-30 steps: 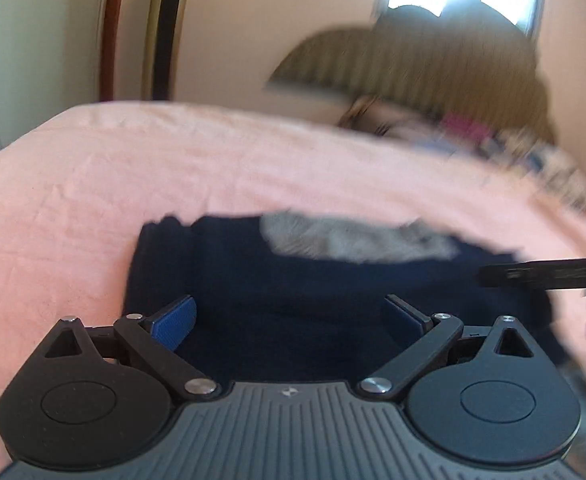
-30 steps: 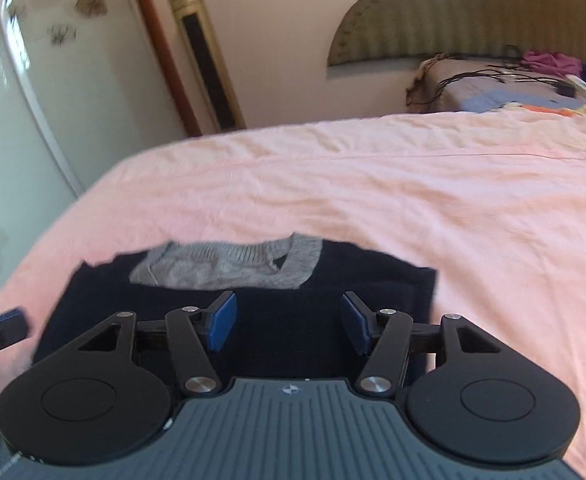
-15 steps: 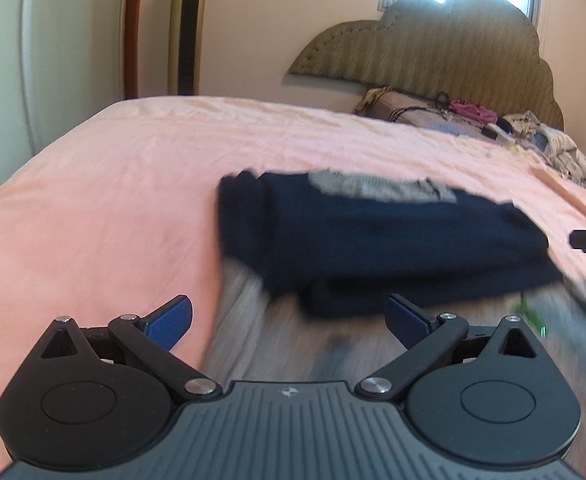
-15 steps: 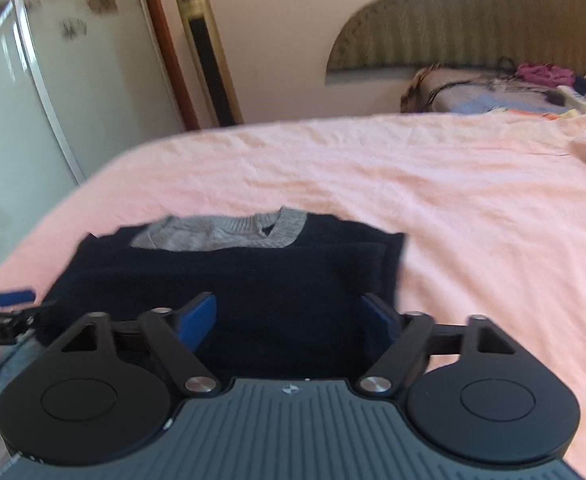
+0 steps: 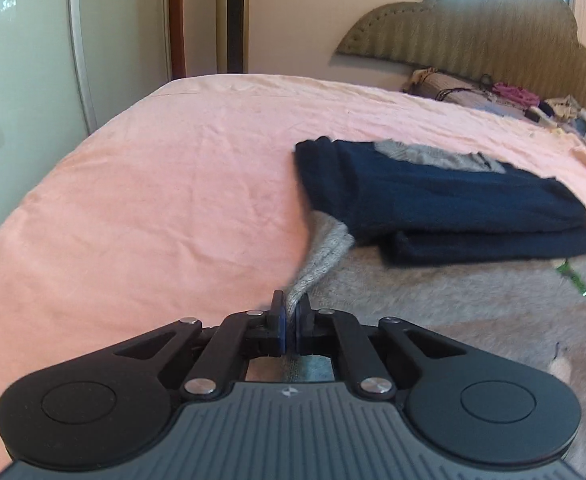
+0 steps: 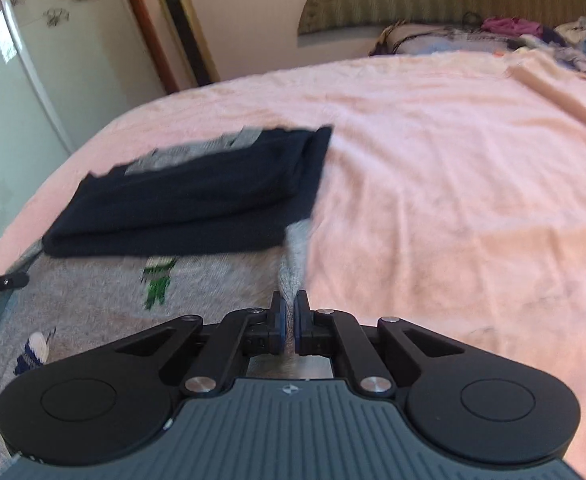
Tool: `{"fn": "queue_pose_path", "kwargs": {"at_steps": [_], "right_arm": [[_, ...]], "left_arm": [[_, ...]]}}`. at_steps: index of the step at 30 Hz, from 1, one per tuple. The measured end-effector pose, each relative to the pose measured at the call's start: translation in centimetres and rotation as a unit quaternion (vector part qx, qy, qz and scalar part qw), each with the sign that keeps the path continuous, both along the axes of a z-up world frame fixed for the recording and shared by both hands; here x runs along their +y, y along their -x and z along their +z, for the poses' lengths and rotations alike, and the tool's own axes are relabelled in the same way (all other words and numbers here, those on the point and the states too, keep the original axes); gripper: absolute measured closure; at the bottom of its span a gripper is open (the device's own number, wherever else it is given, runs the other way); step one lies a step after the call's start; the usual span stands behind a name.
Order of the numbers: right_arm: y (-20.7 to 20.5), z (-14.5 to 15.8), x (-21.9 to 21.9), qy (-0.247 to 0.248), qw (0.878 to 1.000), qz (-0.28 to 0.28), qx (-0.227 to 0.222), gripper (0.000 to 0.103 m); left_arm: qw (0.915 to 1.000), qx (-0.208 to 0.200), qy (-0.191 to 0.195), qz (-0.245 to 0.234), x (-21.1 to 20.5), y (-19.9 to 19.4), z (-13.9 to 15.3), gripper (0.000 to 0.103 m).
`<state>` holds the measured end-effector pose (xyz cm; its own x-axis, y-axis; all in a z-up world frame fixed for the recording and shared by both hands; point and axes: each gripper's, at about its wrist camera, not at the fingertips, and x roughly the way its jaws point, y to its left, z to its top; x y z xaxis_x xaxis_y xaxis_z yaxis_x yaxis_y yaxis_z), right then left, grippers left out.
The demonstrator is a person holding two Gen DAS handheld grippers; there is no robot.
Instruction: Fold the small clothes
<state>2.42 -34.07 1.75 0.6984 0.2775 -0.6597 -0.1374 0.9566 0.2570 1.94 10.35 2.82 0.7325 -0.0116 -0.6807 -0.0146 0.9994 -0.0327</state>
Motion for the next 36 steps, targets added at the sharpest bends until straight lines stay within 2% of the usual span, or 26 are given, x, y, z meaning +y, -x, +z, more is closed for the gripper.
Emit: {"fn": "queue_pose_path", "kwargs": {"at_steps": [2,3,4,5,6,7,8,9,10,13,14,15,16,17,18,19,22,23,26,28,30,31,32,33,34,36], "right_arm": [[0.0,-0.6,-1.2,-0.01,1.0,-0.013,0.015,0.096],[-0.2,-1.2,-1.4,-0.021,0.999,-0.011,0.037,0.093],[-0.1,-1.7,-1.6,-0.034,0.998,-0.011,0.055,0.088],[0.5,-1.7,-1.7,-0.046,0.998,-0.012,0.051,0.083],[1.1,-1.4,-1.8,-0.058,0.997,-0.008,0.048,0.061],[2.1,-1.1,-1.9,-0.077,0.996,-0.002,0.044,0.038],[3.0,-0.9,-2.1,-0.098,0.994,0.007,0.043,0.03],[3.6,-0.9,-2.3,-0.121,0.991,0.019,0.051,0.028],[4.1,-1.1,-2.6,-0.148,0.987,0.025,0.063,0.03],[4.8,-2.0,-3.3,-0.224,0.969,0.038,0.093,0.033],[4.7,-2.4,-3.2,-0.239,0.964,0.044,0.104,0.034],[4.5,-3.0,-2.7,-0.245,0.961,0.047,0.117,0.038],[4.3,-3.4,-2.2,-0.243,0.961,0.051,0.121,0.049],[4.2,-3.4,-1.7,-0.236,0.963,0.05,0.119,0.056],[3.9,-3.5,-1.4,-0.228,0.965,0.047,0.122,0.076],[3.7,-3.7,-1.2,-0.215,0.967,0.042,0.127,0.092],[4.1,-2.9,-1.3,-0.19,0.975,0.033,0.107,0.092],[4.5,-2.4,-1.7,-0.182,0.978,0.031,0.098,0.093],[4.9,-2.4,-3.4,-0.152,0.983,0.008,0.099,0.096],[4.8,-3.4,-4.5,-0.185,0.977,0.006,0.108,0.096],[5.1,-3.3,-4.7,-0.197,0.974,-0.002,0.116,0.093],[5.4,-3.0,-4.7,-0.201,0.973,0.002,0.115,0.082],[5.9,-2.7,-4.6,-0.204,0.972,0.009,0.115,0.076],[6.5,-2.5,-4.4,-0.209,0.971,0.02,0.115,0.061],[7.2,-2.3,-4.3,-0.21,0.97,0.03,0.116,0.055],[8.2,-2.3,-4.0,-0.214,0.967,0.041,0.129,0.055]], "left_arm": [[1.0,0.002,-0.003,-0.003,0.2,0.6,-0.5,0.099],[1.0,-0.002,0.0,-0.006,0.1,1.1,-0.4,0.098],[0.9998,-0.003,0.011,-0.016,0.1,1.8,-0.1,0.098],[0.9994,0.0,0.025,-0.025,0.1,2.5,0.2,0.096],[0.9988,0.007,0.041,-0.026,0.3,3.2,0.3,0.09],[0.9975,0.016,0.063,-0.026,0.7,3.9,0.4,0.077],[0.994,0.028,0.102,-0.03,1.4,4.6,0.2,0.067],[0.9892,0.036,0.138,-0.034,2.1,5.3,0.0,0.05],[0.9834,0.038,0.174,-0.035,2.7,6.0,-0.2,0.042],[0.9635,0.049,0.262,-0.03,4.0,6.8,-0.9,0.043],[0.9591,0.051,0.277,-0.03,4.1,6.6,-1.1,0.044],[0.9574,0.053,0.282,-0.03,4.0,6.3,-1.2,0.055],[0.9575,0.063,0.28,-0.029,3.8,5.8,-1.4,0.08],[0.9588,0.073,0.273,-0.024,3.7,5.4,-1.6,0.091],[0.9613,0.077,0.264,-0.016,3.4,5.1,-1.8,0.098],[0.9646,0.071,0.254,-0.014,3.2,5.0,-1.5,0.099],[0.9793,0.026,0.2,-0.016,2.8,6.0,0.8,0.1],[0.9812,0.017,0.192,-0.017,3.2,6.2,1.4,0.1],[0.9828,0.036,0.181,-0.016,4.0,5.9,0.7,0.1],[0.9797,0.057,0.192,-0.011,4.7,5.9,-0.9,0.1],[0.9755,0.053,0.213,-0.016,5.0,7.0,-1.1,0.099],[0.9718,0.056,0.228,-0.024,5.2,7.6,-1.2,0.095],[0.9671,0.062,0.244,-0.032,5.4,8.2,-1.3,0.092],[0.9636,0.066,0.257,-0.034,5.6,8.9,-1.5,0.081],[0.9587,0.064,0.275,-0.037,5.8,9.7,-1.8,0.07],[0.9492,0.053,0.308,-0.034,5.9,11.2,-2.2,0.057]]}}
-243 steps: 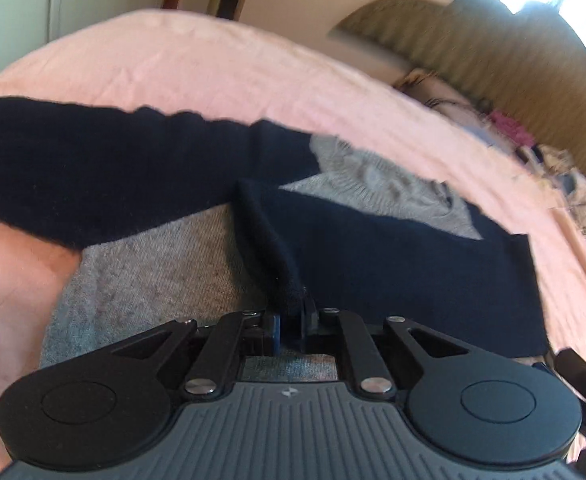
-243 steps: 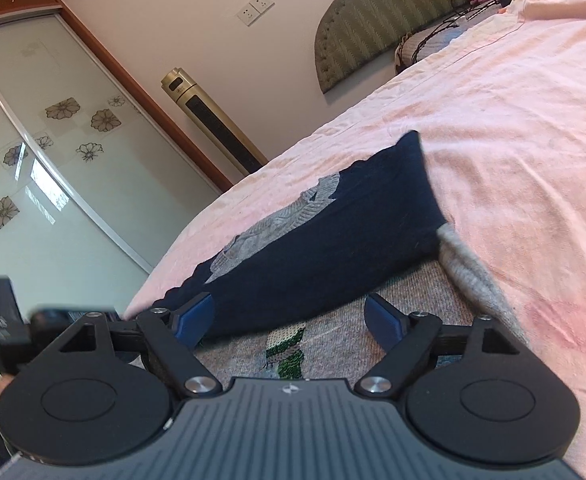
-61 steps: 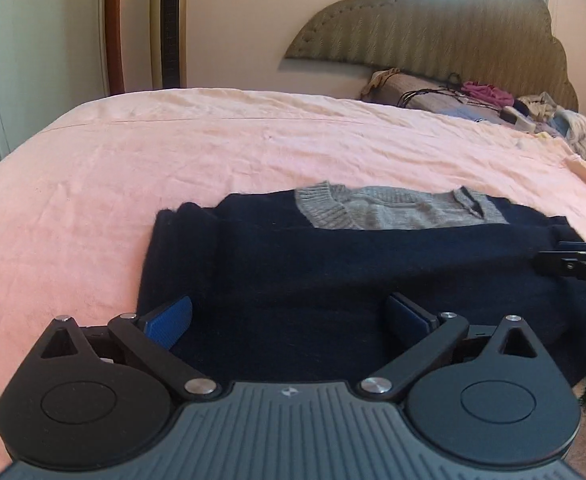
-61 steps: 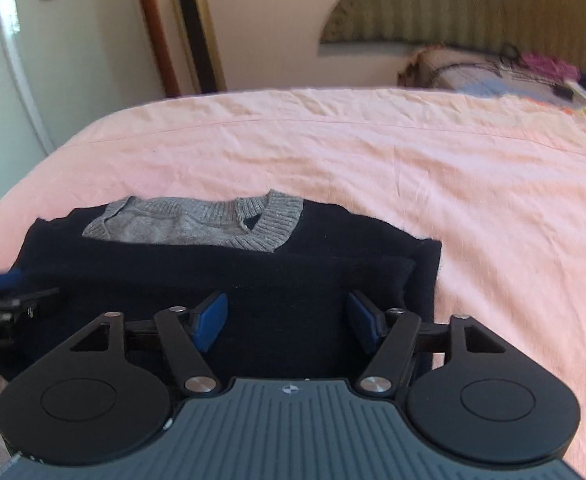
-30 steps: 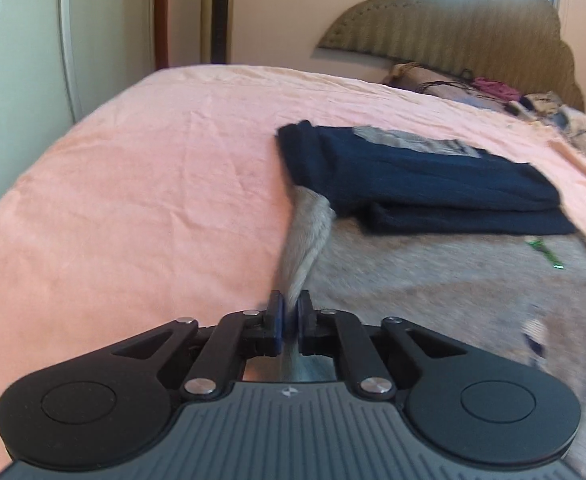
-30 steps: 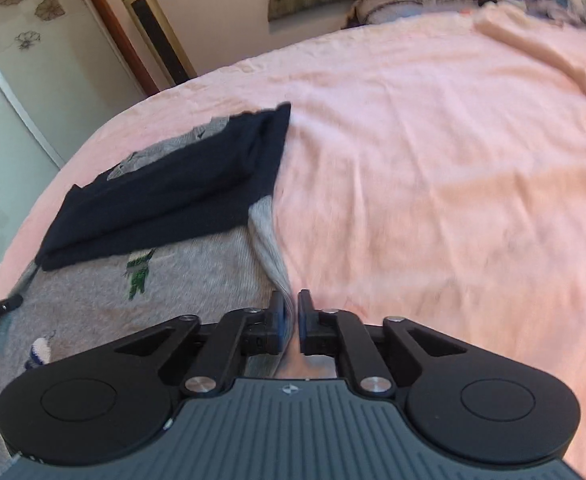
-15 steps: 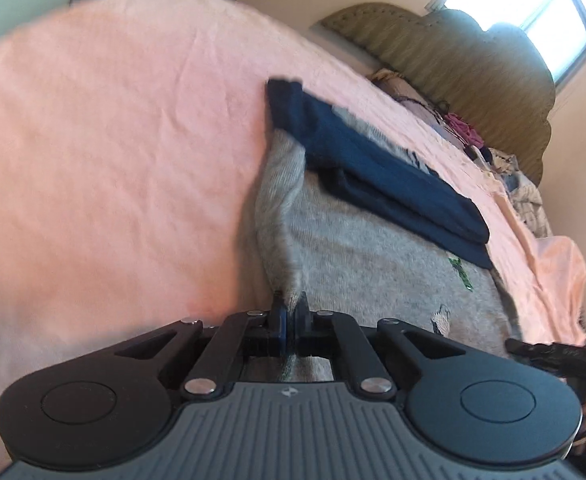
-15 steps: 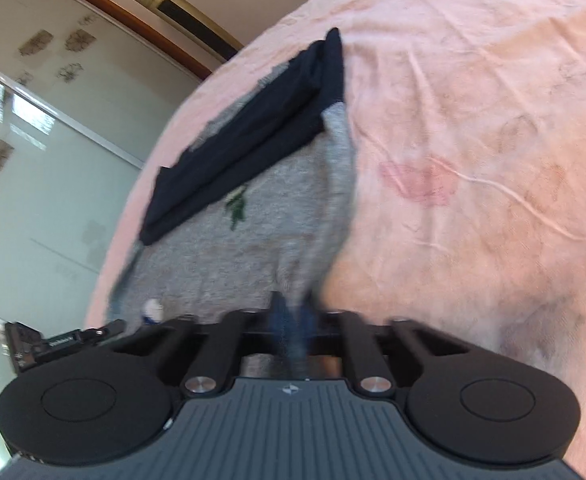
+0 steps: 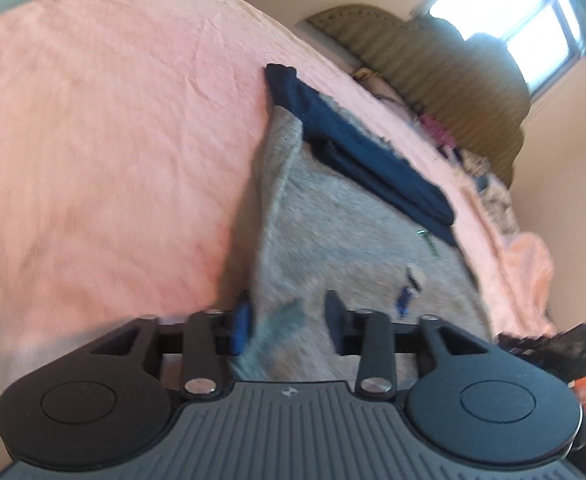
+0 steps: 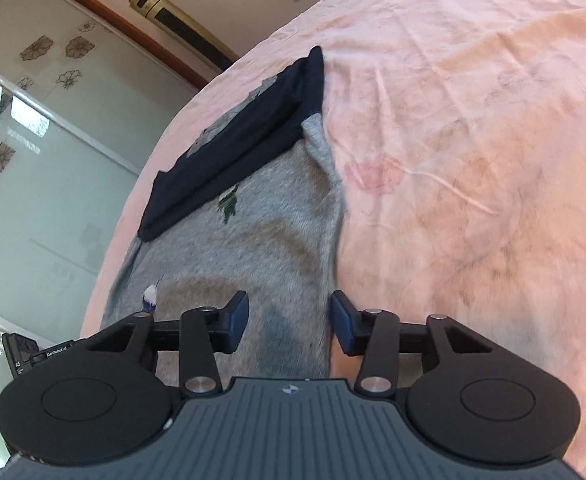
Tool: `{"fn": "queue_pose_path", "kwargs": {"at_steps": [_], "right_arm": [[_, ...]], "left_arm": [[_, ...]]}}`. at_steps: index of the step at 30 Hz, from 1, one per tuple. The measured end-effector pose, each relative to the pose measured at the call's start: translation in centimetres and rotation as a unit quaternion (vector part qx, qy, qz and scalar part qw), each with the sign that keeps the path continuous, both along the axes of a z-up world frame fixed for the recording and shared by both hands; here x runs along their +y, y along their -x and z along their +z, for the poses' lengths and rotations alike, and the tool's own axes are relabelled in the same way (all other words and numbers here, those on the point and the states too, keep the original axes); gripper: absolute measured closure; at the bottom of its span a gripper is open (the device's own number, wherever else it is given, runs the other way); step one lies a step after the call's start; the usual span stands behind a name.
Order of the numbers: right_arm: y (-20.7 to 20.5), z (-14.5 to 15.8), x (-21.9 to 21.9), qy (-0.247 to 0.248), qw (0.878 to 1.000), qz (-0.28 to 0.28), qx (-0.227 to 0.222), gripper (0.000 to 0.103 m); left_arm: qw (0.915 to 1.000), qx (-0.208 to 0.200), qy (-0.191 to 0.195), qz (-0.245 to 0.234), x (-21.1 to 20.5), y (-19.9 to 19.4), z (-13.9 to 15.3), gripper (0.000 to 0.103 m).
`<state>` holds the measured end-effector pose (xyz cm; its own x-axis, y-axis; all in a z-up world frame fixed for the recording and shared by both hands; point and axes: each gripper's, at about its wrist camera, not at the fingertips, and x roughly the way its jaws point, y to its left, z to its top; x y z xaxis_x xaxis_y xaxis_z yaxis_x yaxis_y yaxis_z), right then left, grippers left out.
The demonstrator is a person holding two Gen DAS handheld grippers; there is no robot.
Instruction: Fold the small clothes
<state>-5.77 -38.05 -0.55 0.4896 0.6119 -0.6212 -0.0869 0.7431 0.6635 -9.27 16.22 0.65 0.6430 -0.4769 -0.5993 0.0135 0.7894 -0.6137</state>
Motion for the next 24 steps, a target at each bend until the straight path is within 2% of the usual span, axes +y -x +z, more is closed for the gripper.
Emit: {"fn": "queue_pose_path", "kwargs": {"at_steps": [2,3,4,6,8,12,14,15,16,17,19,20,21,22,24], "right_arm": [[0.8,-0.4,0.6,-0.011,1.0,0.009,0.004,0.055],[1.0,-0.5,1.0,-0.019,1.0,0.016,0.004,0.055],[1.2,-0.6,1.5,-0.016,1.0,0.019,-0.002,0.065],[1.0,-0.9,2.4,0.014,0.999,0.03,0.0,0.093],[1.0,-0.5,2.3,0.024,0.999,0.032,-0.008,0.093],[2.0,-0.1,0.0,0.057,0.998,0.007,-0.013,0.096],[2.0,-1.0,-0.8,0.029,1.0,-0.002,-0.007,0.097],[2.0,-1.0,-0.7,0.024,1.0,-0.006,-0.006,0.096],[2.1,-1.1,-0.7,0.017,1.0,-0.01,-0.003,0.094],[2.3,-1.1,-0.8,0.007,1.0,-0.009,0.002,0.089],[3.2,-0.9,-1.1,-0.022,1.0,0.001,0.008,0.064],[3.9,-0.7,-1.2,-0.034,0.999,0.007,0.008,0.058],[4.5,-0.6,-1.3,-0.041,0.999,0.013,0.01,0.054],[5.2,-0.7,-1.0,-0.04,0.999,0.022,0.017,0.054],[6.3,-0.8,-0.4,-0.038,0.999,0.029,0.02,0.054]], "left_arm": [[0.9999,-0.006,-0.005,0.008,-0.7,0.6,0.0,0.058],[0.9997,-0.01,-0.02,0.013,-1.1,0.6,0.1,0.065],[0.9988,-0.008,-0.046,0.014,-1.7,0.4,0.1,0.102],[0.9973,0.001,-0.073,0.014,-2.0,-0.2,0.3,0.1],[0.9934,-0.008,-0.11,0.032,-1.1,-0.1,1.1,0.1],[0.9925,0.004,-0.117,0.033,0.5,0.1,0.6,0.1],[0.9926,-0.009,-0.117,0.03,-0.1,0.7,0.3,0.099],[0.9939,-0.008,-0.107,0.027,-0.2,0.9,0.3,0.097],[0.9962,-0.004,-0.085,0.023,-0.1,1.3,0.3,0.091],[0.9982,0.002,-0.058,0.015,0.3,1.8,0.2,0.085],[0.9999,0.004,0.006,0.012,1.2,3.3,-0.1,0.055],[0.9995,0.004,0.028,0.014,1.5,4.0,-0.2,0.05],[0.9989,0.003,0.044,0.015,1.4,4.9,-0.4,0.049],[0.9986,0.001,0.052,0.008,1.2,5.5,-0.5,0.049],[0.9988,-0.01,0.049,-0.001,0.3,6.2,-0.7,0.051]]}}
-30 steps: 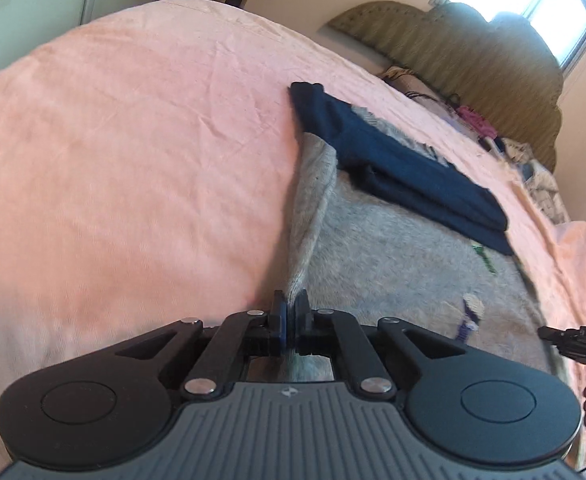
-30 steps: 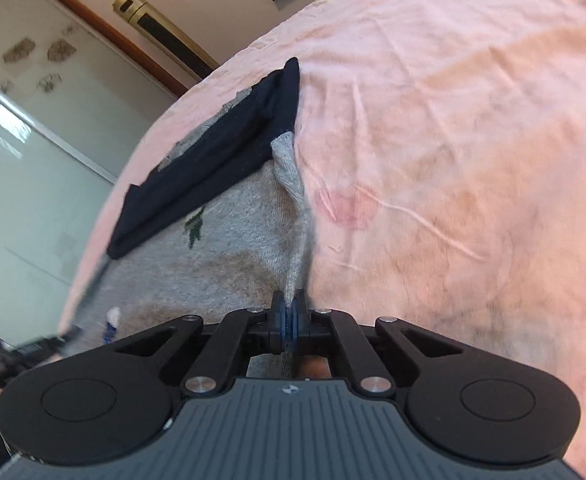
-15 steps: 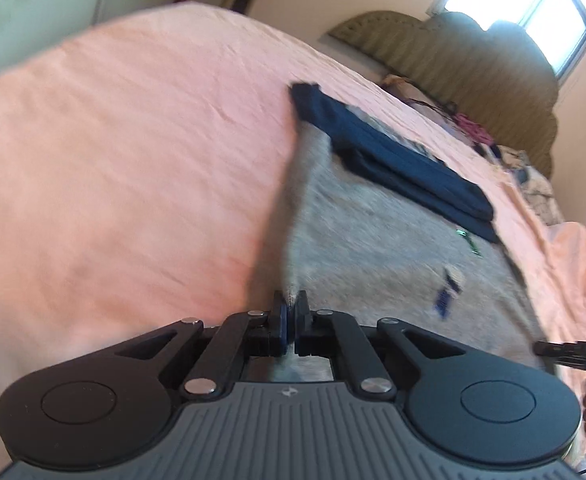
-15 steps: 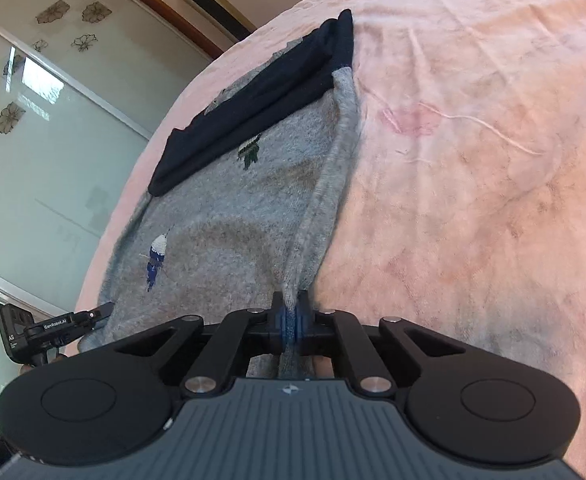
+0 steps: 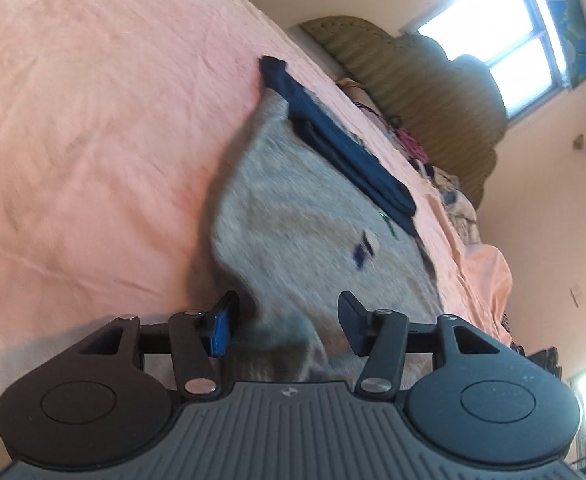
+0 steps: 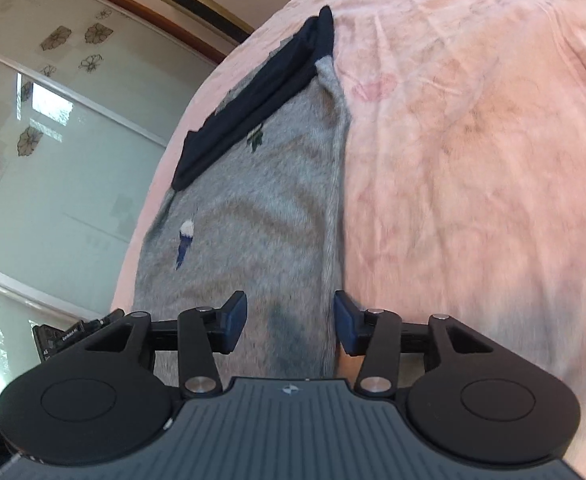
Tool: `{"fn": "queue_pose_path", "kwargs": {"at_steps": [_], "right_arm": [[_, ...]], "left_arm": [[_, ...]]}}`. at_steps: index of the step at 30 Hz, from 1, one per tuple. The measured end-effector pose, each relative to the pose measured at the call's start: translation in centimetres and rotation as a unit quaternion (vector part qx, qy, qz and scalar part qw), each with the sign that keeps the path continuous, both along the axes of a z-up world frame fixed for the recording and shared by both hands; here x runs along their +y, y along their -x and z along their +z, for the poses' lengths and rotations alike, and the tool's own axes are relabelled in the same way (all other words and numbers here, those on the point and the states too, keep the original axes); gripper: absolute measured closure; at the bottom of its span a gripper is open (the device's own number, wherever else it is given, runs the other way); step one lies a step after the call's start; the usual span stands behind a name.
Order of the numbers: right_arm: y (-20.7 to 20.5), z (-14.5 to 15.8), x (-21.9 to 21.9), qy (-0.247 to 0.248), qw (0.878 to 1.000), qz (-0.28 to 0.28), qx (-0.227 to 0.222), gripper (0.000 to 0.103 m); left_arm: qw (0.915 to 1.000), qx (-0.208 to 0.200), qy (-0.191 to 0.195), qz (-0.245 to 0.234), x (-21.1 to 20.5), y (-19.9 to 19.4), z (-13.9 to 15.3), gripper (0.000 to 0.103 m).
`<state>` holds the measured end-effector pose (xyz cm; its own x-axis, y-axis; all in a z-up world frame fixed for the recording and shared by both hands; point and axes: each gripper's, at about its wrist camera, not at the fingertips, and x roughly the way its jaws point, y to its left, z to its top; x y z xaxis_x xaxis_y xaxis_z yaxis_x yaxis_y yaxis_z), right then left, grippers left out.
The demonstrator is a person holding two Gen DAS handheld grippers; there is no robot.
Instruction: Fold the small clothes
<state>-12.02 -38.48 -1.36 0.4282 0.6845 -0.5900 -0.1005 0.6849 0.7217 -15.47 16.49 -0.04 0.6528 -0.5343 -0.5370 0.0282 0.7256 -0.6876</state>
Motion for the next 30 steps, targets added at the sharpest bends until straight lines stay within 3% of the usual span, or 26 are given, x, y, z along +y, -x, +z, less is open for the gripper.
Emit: {"fn": "queue_pose_path", "kwargs": {"at_steps": [2,3,4,5,8,12,14,15,16,17,18,20,21,23,24,25,26,27,29,30], "right_arm": [[0.4,0.0,1.0,-0.005,1.0,0.009,0.003,0.054],[0.5,0.1,1.6,0.003,1.0,0.017,-0.001,0.06],[0.4,0.1,2.2,0.019,0.999,0.027,-0.002,0.084],[0.2,-0.1,2.5,0.036,0.999,0.036,0.008,0.093],[0.8,0.5,1.6,0.06,0.998,0.035,0.0,0.095],[1.6,-0.1,-0.7,0.039,0.999,0.004,0.007,0.096],[2.0,-0.4,-0.8,0.021,1.0,-0.008,0.011,0.092],[2.3,-0.4,-0.8,0.006,1.0,-0.011,0.013,0.078],[2.6,-0.4,-1.0,-0.021,1.0,-0.009,0.014,0.053],[2.9,-0.2,-0.9,-0.042,0.999,-0.004,0.01,0.041],[3.4,0.1,-0.7,-0.049,0.999,0.004,0.005,0.025],[4.4,0.7,-0.1,-0.037,0.999,0.033,0.005,0.021],[4.8,0.7,0.3,-0.034,0.998,0.043,0.009,0.021],[5.2,0.3,1.1,-0.045,0.998,0.048,0.014,0.021],[5.3,0.1,1.6,-0.053,0.997,0.048,0.014,0.022],[5.3,0.0,2.0,-0.058,0.997,0.047,0.01,0.027],[5.2,-0.1,2.6,-0.057,0.997,0.047,0.01,0.034],[5.0,-0.3,3.1,-0.052,0.997,0.05,0.015,0.059],[4.9,-1.0,4.1,-0.021,0.997,0.066,0.025,0.09],[5.1,-1.0,4.1,-0.017,0.997,0.069,0.02,0.091]], "left_arm": [[0.9989,-0.001,-0.046,0.004,-1.2,-0.1,0.1,0.074],[0.9985,0.009,-0.054,0.001,-1.2,-0.4,0.2,0.094],[0.9986,0.017,-0.05,0.0,-0.9,-0.5,0.3,0.094],[0.9985,0.01,-0.053,0.0,-0.6,-0.3,0.9,0.095],[0.9951,-0.017,-0.098,0.005,0.7,1.0,2.8,0.096],[0.9925,0.03,-0.118,0.013,1.8,1.5,1.2,0.096],[0.9969,0.03,-0.07,0.018,2.5,2.5,0.3,0.09],[0.9985,0.031,-0.042,0.015,2.7,3.0,0.1,0.079],[0.9994,0.028,-0.012,0.016,2.8,3.5,-0.1,0.058],[0.9995,0.022,0.018,0.014,3.0,4.1,-0.3,0.045],[0.9989,0.016,0.044,0.009,3.0,4.6,-0.4,0.022],[0.9984,0.008,0.055,0.01,2.2,5.4,-0.3,0.017],[0.9991,0.008,0.042,0.009,1.5,5.4,-0.3,0.019],[0.9997,-0.003,0.022,0.006,0.2,5.4,-0.3,0.033],[0.9997,0.01,0.02,-0.005,-0.7,4.9,-0.6,0.069],[0.999,0.038,0.017,-0.017,-1.4,4.2,-1.2,0.098],[0.9986,0.047,0.014,-0.019,-1.8,4.0,-1.5,0.098],[0.999,0.039,0.006,-0.02,-2.1,4.1,-1.2,0.098],[0.9992,0.012,-0.024,-0.03,-2.6,4.9,0.0,0.098],[0.999,0.002,-0.03,-0.033,-2.4,5.3,0.6,0.098]]}}
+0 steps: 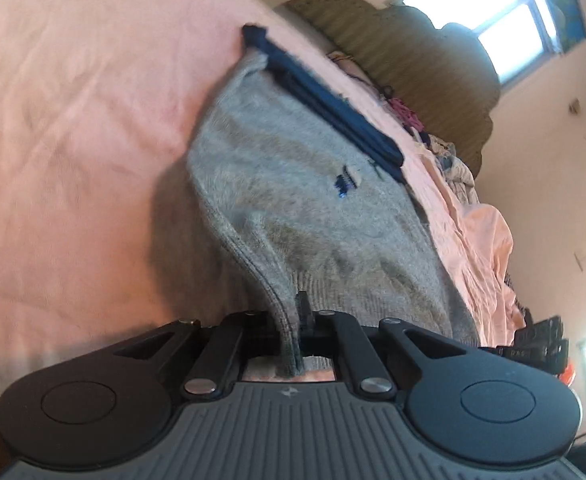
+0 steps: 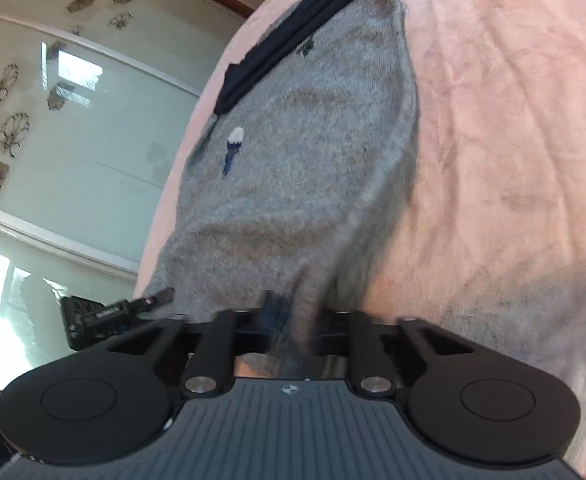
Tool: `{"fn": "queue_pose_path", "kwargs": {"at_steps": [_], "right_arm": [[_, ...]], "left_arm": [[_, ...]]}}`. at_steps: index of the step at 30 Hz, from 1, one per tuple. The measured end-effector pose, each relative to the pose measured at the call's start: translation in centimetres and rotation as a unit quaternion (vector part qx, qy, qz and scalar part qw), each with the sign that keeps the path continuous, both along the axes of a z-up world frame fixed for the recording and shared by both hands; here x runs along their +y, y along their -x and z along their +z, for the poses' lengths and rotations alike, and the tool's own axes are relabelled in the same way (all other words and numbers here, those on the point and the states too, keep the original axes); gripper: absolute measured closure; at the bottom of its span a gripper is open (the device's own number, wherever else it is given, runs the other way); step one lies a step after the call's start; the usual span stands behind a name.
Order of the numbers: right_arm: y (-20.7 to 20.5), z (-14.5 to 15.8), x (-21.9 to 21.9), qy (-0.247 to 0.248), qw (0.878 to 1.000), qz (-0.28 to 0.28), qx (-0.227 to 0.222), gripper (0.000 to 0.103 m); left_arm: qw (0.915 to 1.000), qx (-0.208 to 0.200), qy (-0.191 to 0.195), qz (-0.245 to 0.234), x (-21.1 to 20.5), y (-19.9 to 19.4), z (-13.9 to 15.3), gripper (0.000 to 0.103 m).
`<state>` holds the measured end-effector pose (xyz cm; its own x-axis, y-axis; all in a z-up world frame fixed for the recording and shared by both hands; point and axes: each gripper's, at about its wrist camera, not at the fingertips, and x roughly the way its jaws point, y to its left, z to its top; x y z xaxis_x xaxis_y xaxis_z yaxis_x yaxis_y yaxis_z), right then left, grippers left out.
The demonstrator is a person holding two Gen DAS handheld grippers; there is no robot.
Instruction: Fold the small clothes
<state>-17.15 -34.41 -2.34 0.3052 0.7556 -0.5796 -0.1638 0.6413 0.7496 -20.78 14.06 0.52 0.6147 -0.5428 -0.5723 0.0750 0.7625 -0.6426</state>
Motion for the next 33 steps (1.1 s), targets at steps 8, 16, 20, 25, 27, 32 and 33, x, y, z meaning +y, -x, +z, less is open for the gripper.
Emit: {"fn": "queue_pose_path", "kwargs": {"at_steps": [8,16,20,25,27,32,33], "right_arm": [[1.5,1.4,-4.8,0.052,0.998,-0.021,0.001,0.093],[1.8,4.8,-6.8,0.059,0.994,-0.078,-0.056,0.039],[-0.8,8.0,-5.3,0.06,0.979,-0.134,-0.14,0.035],[-8.6,6.7,3.0,0.126,0.964,-0.156,-0.175,0.018],[-11.5,5.0,6.5,0.187,0.955,-0.149,-0.173,0.018],[-12.9,0.9,12.6,0.38,0.89,-0.117,-0.224,0.001],[-12.0,0.7,12.6,0.384,0.884,-0.121,-0.236,0.0]], "left_arm": [[0.9989,0.013,-0.036,-0.027,1.5,1.2,-1.2,0.099],[0.9931,-0.036,-0.107,-0.031,4.4,1.8,3.7,0.086],[0.9729,-0.101,-0.199,0.061,0.0,-2.4,6.6,0.029],[0.9642,-0.096,-0.235,0.076,-10.1,-10.3,3.8,0.017],[0.9567,-0.086,-0.271,0.06,-13.0,-12.2,2.3,0.017],[0.9312,-0.091,-0.35,0.046,-14.6,-11.6,-0.7,0.016],[0.9308,-0.09,-0.352,0.043,-14.3,-11.2,-0.6,0.012]]}}
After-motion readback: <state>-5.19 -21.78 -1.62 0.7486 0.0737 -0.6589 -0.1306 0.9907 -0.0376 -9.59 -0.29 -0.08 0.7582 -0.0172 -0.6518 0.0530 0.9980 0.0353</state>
